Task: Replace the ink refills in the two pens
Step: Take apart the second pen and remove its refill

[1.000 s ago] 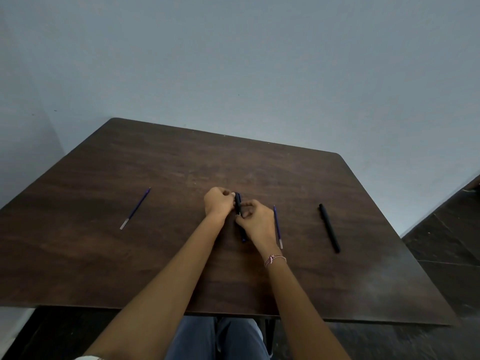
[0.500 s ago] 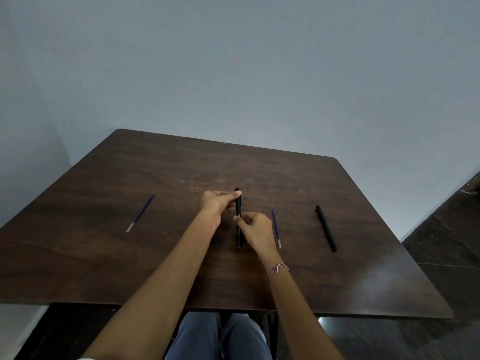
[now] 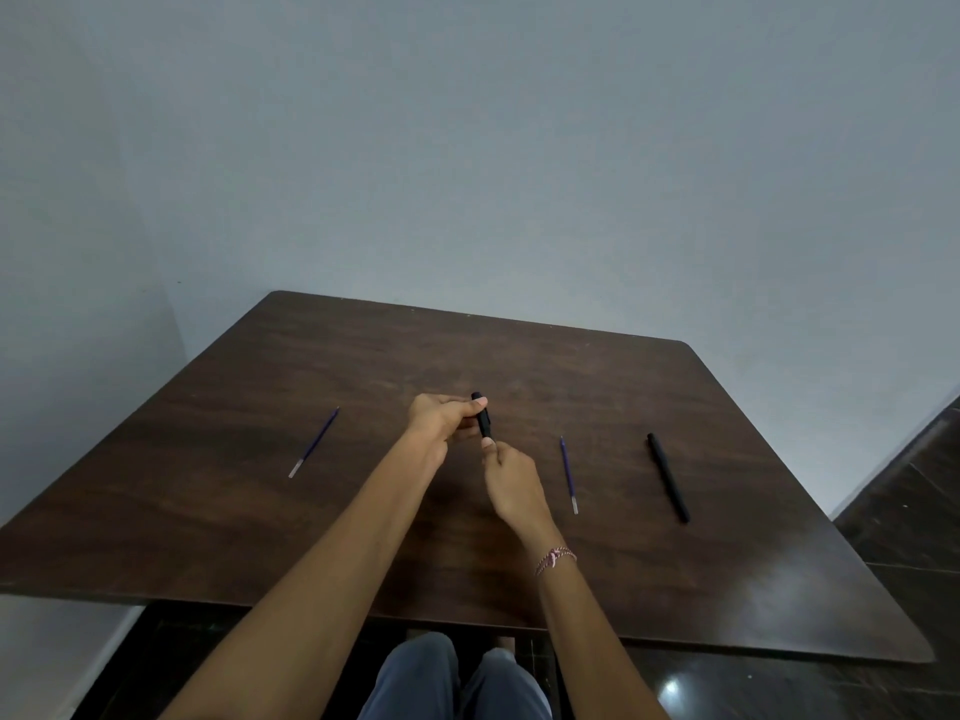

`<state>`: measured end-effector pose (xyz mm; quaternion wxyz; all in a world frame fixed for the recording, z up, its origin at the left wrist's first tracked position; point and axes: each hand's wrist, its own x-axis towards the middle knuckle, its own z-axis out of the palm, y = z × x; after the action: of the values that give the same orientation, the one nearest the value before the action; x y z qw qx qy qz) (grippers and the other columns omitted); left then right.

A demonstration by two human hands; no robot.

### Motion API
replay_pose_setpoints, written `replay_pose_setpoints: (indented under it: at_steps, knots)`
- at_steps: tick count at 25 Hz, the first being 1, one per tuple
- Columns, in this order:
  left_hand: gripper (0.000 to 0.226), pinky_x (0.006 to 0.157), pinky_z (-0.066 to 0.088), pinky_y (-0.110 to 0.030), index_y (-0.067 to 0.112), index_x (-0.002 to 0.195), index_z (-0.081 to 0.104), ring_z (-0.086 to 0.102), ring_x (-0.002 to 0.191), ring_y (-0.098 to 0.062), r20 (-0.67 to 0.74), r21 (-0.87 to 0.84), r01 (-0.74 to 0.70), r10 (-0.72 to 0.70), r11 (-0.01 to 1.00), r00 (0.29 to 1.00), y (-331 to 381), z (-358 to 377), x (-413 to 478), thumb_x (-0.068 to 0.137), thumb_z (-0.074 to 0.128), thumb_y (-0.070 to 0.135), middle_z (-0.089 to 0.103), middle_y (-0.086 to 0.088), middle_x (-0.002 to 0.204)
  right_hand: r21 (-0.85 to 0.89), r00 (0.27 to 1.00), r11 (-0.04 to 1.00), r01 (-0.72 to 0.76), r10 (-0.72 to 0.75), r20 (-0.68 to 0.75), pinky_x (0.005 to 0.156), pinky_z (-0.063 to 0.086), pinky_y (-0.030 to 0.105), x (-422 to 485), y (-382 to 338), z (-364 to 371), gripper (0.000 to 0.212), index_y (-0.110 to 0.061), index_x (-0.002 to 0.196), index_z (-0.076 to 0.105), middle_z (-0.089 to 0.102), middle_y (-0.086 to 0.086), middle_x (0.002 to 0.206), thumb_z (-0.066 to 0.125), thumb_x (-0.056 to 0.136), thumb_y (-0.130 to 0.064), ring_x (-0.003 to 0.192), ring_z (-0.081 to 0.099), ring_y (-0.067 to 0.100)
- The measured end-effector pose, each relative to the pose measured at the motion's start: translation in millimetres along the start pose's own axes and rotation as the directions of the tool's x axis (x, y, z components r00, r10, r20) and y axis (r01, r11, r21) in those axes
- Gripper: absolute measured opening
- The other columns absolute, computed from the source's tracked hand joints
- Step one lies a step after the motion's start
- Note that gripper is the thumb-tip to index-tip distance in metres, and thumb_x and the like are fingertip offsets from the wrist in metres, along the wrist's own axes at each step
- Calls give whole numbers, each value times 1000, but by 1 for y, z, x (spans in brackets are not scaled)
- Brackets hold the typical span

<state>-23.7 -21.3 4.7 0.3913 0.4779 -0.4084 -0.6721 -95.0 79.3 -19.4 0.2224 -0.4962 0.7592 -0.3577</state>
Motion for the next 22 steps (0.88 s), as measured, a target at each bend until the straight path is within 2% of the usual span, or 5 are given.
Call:
replay_pose_setpoints:
  at_steps: [4, 9, 14, 19, 22]
  knots:
    - [8, 43, 54, -21, -5, 86, 60, 67, 66, -19, -19, -95, 7, -9, 995, 1000, 13, -9, 4, 82, 67, -4, 62, -28, 116, 340, 978, 919, -198, 160, 135, 49, 32, 21, 0, -10, -1, 40, -22, 68, 47, 43, -7, 61, 34, 103, -35, 53, 39, 7]
    - [27, 50, 57, -23, -6, 104, 58, 66, 98, -32, -197, -111, -140, 116, 984, 974, 65, -53, 28, 81, 70, 0, 62, -29, 116, 616, 958, 735, -284, 187, 219, 41, 29, 14, -18, 19, 11, 42, -19, 64, 48, 40, -7, 54, 38, 103, -30, 39, 35, 1]
    - [32, 73, 54, -32, -7, 105, 61, 67, 97, -34, -128, 50, -46, 52, 998, 990, 35, -45, 21, 76, 74, -1, 64, -27, 112, 498, 976, 839, -219, 200, 91, 55, 33, 23, -1, 15, 0, 41, -21, 69, 55, 45, -7, 61, 37, 102, -37, 55, 41, 8]
    - [27, 67, 54, -30, -6, 97, 65, 67, 87, -29, -143, 186, 15, 12, 982, 990, 15, -42, 29, 74, 76, -1, 67, -24, 107, 438, 996, 894, -91, 88, 28, 84, 38, 22, 9, 20, -2, 35, -29, 80, 66, 60, -14, 95, 39, 101, -38, 91, 50, -2]
    - [21, 60, 55, -30, 1, 84, 66, 65, 73, -21, -190, 355, 70, -1, 932, 982, 4, -45, 36, 70, 81, 4, 69, -19, 101, 406, 997, 913, 39, -5, -83, 73, 39, 6, 16, 23, -1, 23, -26, 98, 69, 62, -13, 99, 49, 98, -36, 86, 52, -6]
